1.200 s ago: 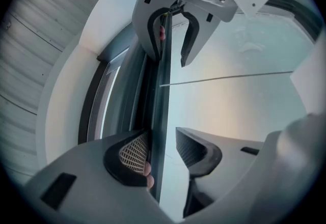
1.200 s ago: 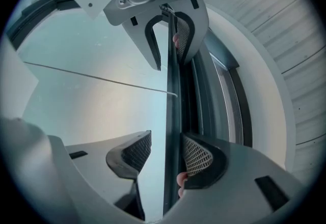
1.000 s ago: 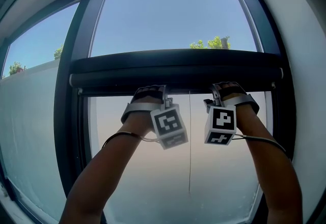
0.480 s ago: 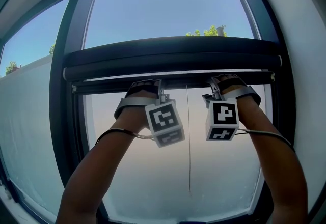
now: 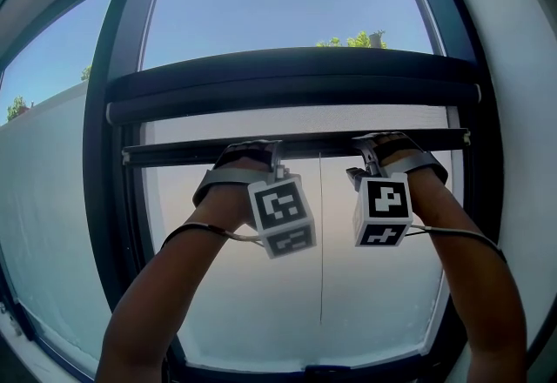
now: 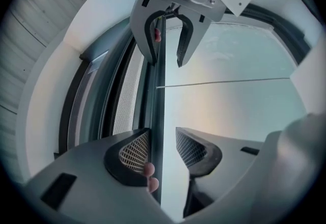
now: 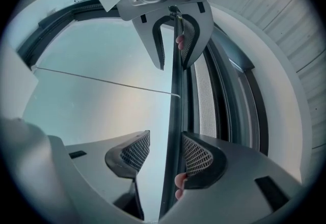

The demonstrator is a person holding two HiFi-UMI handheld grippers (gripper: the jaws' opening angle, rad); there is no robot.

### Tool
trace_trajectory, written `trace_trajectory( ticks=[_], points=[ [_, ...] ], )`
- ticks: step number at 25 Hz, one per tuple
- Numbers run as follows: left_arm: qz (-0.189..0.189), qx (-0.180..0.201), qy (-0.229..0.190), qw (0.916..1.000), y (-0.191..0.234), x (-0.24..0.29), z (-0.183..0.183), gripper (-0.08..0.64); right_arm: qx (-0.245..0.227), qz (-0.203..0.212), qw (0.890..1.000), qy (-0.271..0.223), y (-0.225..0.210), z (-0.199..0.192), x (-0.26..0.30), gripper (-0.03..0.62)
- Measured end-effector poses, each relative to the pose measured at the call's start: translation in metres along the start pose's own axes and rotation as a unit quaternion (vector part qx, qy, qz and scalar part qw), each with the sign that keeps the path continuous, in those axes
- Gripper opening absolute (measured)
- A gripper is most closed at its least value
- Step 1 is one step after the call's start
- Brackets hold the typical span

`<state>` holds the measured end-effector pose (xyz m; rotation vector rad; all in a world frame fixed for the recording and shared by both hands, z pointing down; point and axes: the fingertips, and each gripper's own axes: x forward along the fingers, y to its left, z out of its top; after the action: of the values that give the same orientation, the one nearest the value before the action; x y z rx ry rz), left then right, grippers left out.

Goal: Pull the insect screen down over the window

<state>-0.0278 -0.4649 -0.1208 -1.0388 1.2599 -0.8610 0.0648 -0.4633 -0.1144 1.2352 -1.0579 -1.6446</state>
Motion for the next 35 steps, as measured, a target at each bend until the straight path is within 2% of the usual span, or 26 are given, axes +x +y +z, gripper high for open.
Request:
trace_trajectory(
  ticks=[5, 10, 19, 25, 32, 35],
  points=[
    [-0.024, -0.022, -0.014, 0.9994, -0.026, -0.01, 0.001, 0.146, -0.004, 0.017, 1.0, -0.007, 0.025, 0.004, -0.01, 0.184],
    [-0.051, -0.028, -0.012, 0.9982, -0.041, -0.017, 0.002, 0.146, 0.008, 0.03, 0.999, -0.01, 0.04, 0.008, -0.016, 0.184],
    [-0.082, -0.019, -0.01, 0.9964, -0.076, -0.03, 0.003, 0.146, 0.016, 0.07, 0.997, -0.012, 0.072, 0.013, -0.029, 0.183],
    [-0.108, -0.016, -0.014, 0.9939, -0.121, -0.049, 0.007, 0.146, 0.02, 0.089, 0.996, -0.012, 0.117, 0.016, -0.046, 0.183],
    [-0.143, -0.024, -0.036, 0.9888, -0.137, -0.053, 0.003, 0.146, 0.026, 0.12, 0.992, 0.0, 0.132, 0.023, -0.047, 0.183],
    [-0.159, -0.025, -0.048, 0.9858, -0.158, -0.063, 0.006, 0.146, 0.023, 0.142, 0.99, 0.007, 0.153, 0.024, -0.056, 0.178]
  ],
)
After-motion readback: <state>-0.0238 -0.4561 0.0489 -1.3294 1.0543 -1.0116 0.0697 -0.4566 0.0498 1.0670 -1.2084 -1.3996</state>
